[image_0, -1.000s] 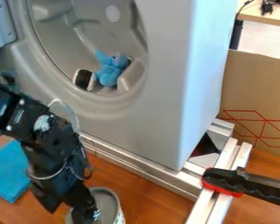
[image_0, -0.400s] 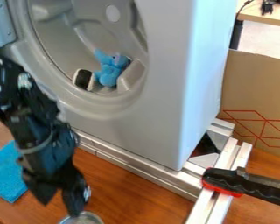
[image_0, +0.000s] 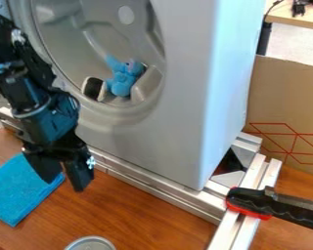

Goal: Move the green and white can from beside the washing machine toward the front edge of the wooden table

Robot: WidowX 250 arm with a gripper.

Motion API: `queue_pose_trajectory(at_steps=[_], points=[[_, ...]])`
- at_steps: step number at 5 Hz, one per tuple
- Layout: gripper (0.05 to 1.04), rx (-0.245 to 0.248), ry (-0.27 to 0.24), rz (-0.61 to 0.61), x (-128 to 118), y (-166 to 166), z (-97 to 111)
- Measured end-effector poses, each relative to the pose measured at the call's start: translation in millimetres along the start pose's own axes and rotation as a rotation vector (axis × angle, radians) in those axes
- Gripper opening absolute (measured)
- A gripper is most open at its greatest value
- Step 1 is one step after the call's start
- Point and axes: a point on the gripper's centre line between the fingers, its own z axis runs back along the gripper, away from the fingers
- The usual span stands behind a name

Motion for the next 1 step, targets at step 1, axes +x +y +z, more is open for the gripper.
queue_pose_trajectory(at_steps=[1], points=[[1.0, 0.098, 0.001, -0.078, -0.1, 11.1, 23.6]])
